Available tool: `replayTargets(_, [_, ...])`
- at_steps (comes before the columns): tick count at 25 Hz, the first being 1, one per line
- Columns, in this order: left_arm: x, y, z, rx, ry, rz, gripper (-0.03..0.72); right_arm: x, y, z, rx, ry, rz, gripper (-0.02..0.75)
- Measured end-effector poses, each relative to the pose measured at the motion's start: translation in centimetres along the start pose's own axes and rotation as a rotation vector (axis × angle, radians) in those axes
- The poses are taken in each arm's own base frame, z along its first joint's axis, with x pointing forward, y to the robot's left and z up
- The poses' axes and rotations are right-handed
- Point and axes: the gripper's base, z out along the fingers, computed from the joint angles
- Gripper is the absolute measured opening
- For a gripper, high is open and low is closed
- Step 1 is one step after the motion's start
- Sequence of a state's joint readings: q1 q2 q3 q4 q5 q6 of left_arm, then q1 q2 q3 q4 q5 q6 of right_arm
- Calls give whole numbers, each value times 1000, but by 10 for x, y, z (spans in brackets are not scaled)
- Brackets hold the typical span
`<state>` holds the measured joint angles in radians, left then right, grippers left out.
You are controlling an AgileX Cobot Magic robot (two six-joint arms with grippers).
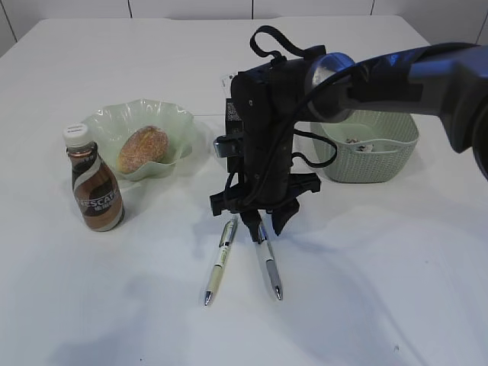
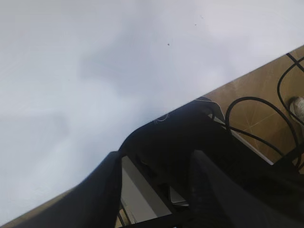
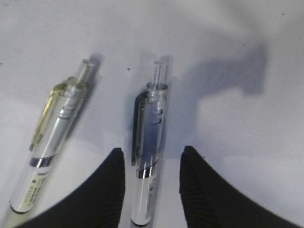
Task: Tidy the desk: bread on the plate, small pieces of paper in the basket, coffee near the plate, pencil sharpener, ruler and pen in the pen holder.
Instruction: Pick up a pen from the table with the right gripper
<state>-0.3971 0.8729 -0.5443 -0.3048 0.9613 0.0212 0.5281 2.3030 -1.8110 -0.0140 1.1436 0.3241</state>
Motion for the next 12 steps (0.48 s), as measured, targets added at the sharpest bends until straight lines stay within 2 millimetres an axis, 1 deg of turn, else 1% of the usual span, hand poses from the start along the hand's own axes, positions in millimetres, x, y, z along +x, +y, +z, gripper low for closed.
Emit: replayTargets(12, [0,0,0,0,-2,0,328,-2,1,0,-6,-22,-4,317])
